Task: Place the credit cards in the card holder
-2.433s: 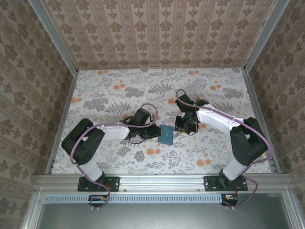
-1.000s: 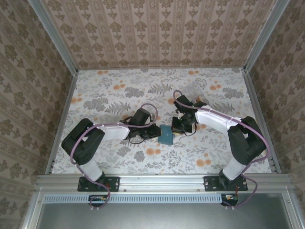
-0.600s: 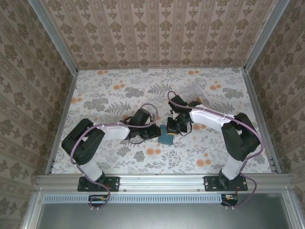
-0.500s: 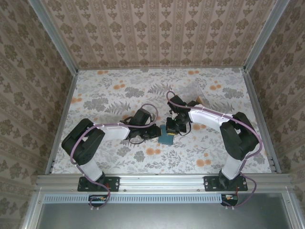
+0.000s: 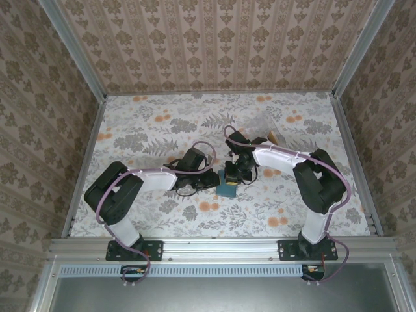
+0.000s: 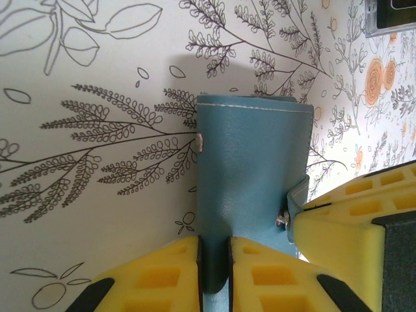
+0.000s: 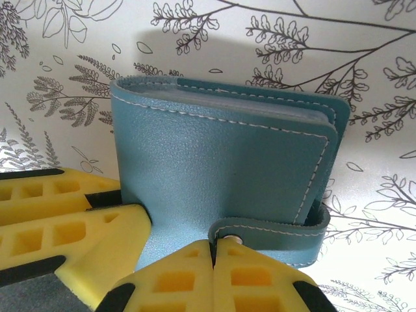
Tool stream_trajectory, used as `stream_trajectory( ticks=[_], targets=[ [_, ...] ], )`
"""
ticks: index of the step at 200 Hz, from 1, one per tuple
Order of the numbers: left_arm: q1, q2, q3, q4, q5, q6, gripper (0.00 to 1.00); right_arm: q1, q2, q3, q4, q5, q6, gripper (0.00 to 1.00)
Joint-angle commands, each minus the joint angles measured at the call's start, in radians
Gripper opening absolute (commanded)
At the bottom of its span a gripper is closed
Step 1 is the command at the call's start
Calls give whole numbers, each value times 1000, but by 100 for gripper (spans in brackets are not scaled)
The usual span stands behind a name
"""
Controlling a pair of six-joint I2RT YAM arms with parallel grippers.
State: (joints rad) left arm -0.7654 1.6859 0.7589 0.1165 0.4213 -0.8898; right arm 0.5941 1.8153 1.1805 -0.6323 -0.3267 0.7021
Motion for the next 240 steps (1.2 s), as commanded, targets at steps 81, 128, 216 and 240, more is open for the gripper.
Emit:
stream_trajectory(
  ticks=[81, 128, 216, 240],
  targets=[
    [-6, 9, -3, 3, -2, -5, 16, 12, 93, 24, -22, 42, 13, 0],
    [-6, 11, 2, 2, -2, -5, 16, 24, 129, -1, -24, 65, 32, 0],
    [-5, -35, -25, -24, 13, 32, 16, 39, -41, -42, 59, 67, 14, 17],
    [-7, -105, -73, -31, 15, 45, 24, 31, -248, -51, 43, 208, -20, 38]
  ],
)
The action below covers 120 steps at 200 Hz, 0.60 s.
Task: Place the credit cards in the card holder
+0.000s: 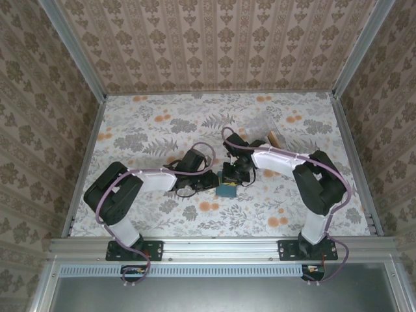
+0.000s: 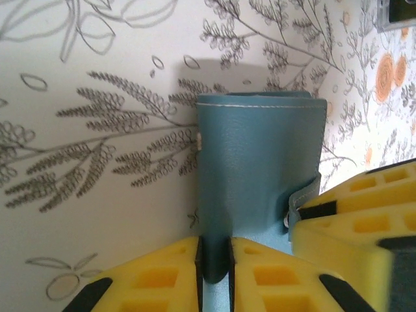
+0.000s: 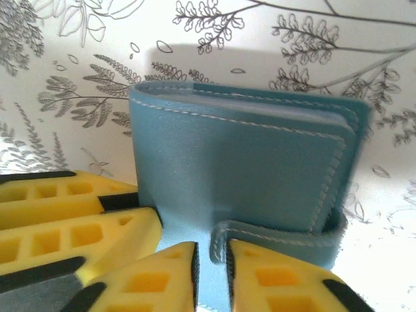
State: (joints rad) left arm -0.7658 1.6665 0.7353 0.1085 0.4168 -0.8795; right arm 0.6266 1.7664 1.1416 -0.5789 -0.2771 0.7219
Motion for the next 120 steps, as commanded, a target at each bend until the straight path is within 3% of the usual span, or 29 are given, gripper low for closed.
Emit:
stream_trajectory(
  ticks=[1, 20, 38, 47, 61, 71, 83, 87, 99, 103, 120],
  targets=[
    [-7, -90, -52, -24, 19, 36, 24, -2, -207, -11, -15, 170, -41, 38],
    [-7, -169, -74, -66, -22, 63, 35, -25, -367, -22, -90, 444, -69, 57],
    [-4, -246, -61, -156, -110, 115, 53, -70, -534, -77, -143, 756, -69, 71],
    [-2, -286, -52, -207, -169, 142, 60, -99, -608, -129, -119, 889, -99, 74],
    [11, -341, -40, -275, -264, 191, 66, -146, -707, -246, -11, 1052, -187, 87],
    [29, -379, -34, -321, -331, 227, 70, -171, -770, -374, 159, 1065, -341, 93],
    [65, -419, -35, -360, -404, 275, 75, -189, -826, -528, 396, 1061, -515, 93],
    [78, -432, -34, -375, -432, 291, 83, -198, -838, -577, 466, 1057, -546, 93],
    [131, -473, -31, -416, -510, 339, 92, -243, -849, -684, 642, 1018, -594, 93],
    [152, -487, -31, -427, -534, 357, 99, -263, -846, -713, 684, 990, -600, 93],
    [233, -542, -30, -472, -662, 416, 100, -357, -804, -783, 788, 855, -586, 94]
  ],
)
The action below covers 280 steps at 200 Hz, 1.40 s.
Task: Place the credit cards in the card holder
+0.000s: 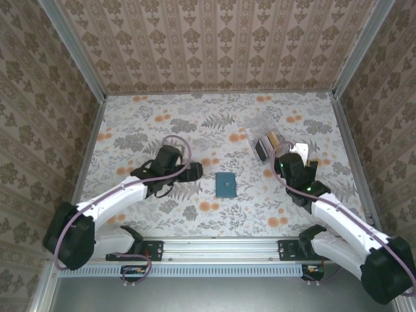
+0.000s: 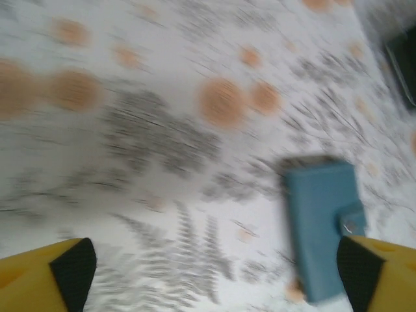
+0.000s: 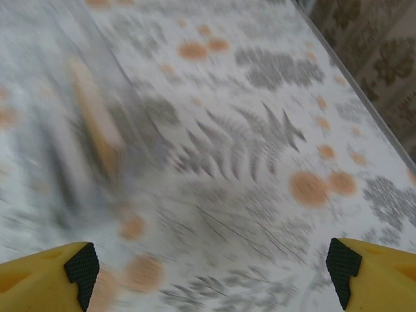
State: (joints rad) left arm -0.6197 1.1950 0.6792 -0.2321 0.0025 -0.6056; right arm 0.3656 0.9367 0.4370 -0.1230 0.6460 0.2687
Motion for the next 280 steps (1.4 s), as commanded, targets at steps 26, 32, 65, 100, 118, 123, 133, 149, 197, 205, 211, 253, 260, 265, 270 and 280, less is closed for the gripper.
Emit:
stream_trajectory(
  ticks=[26, 32, 65, 100, 118, 123, 133, 149, 197, 205, 211, 253, 260, 265, 270, 280],
  targets=[
    [222, -127, 2, -92, -413, 232, 100, -172, 130, -104, 477, -186, -172, 98],
    [251, -132, -6, -75, -431, 250, 100, -185, 149, -99, 498, -208, -188, 99],
    [396, -133, -90, 126, -487, 388, 100, -271, 284, -89, 722, -352, -241, 99],
    [513, -78, -165, 370, -444, 456, 100, -305, 375, -90, 889, -394, -247, 100],
    [530, -11, -191, 518, -391, 515, 100, -315, 431, -114, 1003, -423, -222, 100],
    [535, 17, -194, 556, -382, 521, 100, -315, 472, -133, 1077, -423, -219, 100],
    [540, 77, -193, 618, -367, 532, 100, -314, 564, -153, 1189, -426, -223, 100],
    [541, 183, -198, 755, -307, 581, 100, -300, 595, -132, 1180, -401, -234, 100],
    [585, 298, -197, 909, -151, 622, 100, -303, 591, -55, 1026, -335, -198, 100],
    [590, 301, -236, 980, -120, 625, 100, -303, 593, -56, 1032, -333, -200, 100],
    [591, 315, -273, 1050, -106, 630, 100, -303, 591, -56, 1029, -335, -199, 100],
    [575, 342, -295, 1124, -212, 618, 100, -303, 593, -55, 1030, -336, -200, 100],
    [572, 347, -297, 1145, -215, 623, 100, -303, 593, -55, 1030, -335, -200, 100],
    [573, 342, -297, 1136, -215, 620, 100, -303, 593, -56, 1030, -335, -200, 100],
    [572, 339, -296, 1124, -215, 619, 100, -303, 593, -55, 1029, -335, -200, 100],
    [570, 344, -297, 1139, -217, 623, 100, -303, 591, -57, 1029, -335, -200, 100]
  ],
)
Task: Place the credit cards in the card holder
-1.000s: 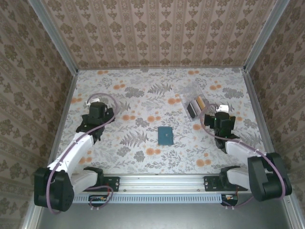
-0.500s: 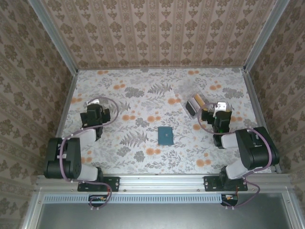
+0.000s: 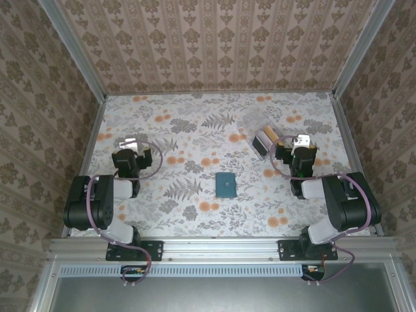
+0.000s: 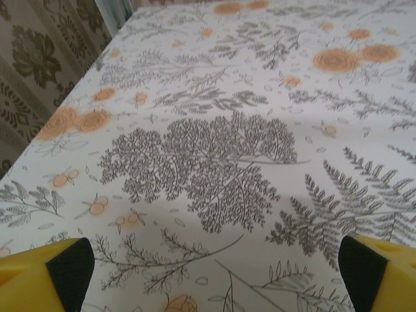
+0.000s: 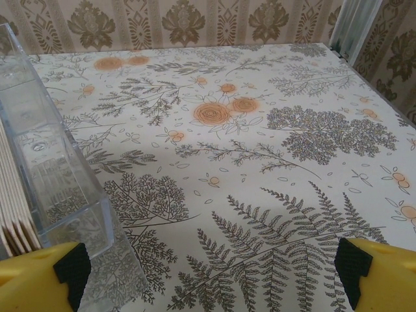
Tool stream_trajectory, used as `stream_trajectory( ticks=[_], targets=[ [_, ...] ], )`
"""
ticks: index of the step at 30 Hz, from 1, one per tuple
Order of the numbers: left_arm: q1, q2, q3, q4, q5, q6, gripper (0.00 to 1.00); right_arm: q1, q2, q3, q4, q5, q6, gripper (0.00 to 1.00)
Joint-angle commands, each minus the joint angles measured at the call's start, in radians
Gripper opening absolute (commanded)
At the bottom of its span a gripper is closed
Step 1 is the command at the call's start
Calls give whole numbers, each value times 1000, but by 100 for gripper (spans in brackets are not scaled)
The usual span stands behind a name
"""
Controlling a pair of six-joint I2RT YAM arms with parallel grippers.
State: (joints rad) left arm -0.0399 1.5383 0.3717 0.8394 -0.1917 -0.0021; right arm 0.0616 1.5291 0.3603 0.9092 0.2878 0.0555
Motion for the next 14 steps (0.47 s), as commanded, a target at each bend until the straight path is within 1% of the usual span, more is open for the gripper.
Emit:
stream_trajectory(
  ticks=[1, 14],
  targets=[
    [-10, 1, 10, 66, -23, 20, 100, 1, -1, 20, -4, 24, 14, 100],
    [-13, 0, 12, 60, -23, 22, 100, 1, 0, 22, -3, 22, 14, 100]
  ],
)
